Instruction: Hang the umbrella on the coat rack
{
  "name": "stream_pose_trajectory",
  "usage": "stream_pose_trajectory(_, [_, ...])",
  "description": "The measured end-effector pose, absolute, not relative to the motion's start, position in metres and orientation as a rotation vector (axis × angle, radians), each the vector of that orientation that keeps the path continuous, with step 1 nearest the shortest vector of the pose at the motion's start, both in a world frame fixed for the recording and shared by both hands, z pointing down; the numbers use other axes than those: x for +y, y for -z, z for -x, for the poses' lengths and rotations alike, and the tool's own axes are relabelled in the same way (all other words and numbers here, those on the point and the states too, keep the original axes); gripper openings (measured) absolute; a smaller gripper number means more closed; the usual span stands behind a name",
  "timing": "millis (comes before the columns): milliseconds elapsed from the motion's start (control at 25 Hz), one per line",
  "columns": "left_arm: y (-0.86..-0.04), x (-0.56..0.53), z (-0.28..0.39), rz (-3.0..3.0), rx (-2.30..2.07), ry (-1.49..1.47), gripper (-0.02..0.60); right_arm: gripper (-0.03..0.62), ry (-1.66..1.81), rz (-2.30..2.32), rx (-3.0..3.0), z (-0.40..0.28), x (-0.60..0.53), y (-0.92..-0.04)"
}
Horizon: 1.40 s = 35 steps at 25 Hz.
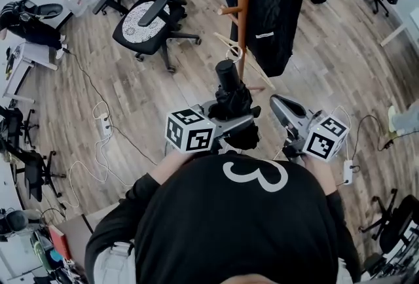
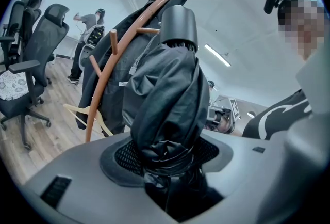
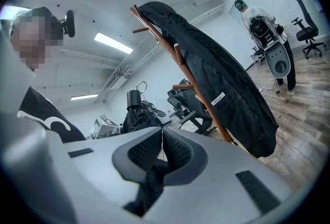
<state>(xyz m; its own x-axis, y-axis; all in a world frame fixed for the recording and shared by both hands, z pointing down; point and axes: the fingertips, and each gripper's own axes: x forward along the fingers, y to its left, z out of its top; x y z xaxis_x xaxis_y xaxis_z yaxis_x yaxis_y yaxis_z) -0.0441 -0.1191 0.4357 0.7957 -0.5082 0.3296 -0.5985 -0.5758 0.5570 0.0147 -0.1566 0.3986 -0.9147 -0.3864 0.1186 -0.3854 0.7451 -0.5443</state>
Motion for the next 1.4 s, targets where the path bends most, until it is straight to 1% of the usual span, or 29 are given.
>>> stream_pose_trajectory(1000, [-0.445,-0.201,0.096,-2.321,-0.781,-0.237,0.273,0.028,0.963,0.719,2.900,0.030,-0.225,-0.414])
stream_pose_trajectory(1400, [-0.458,-0.226,0.115,-2.317,-0.818,-0.271,0.273,0.028,0.963,0.743,2.902,0.037,-0.239,-0.417])
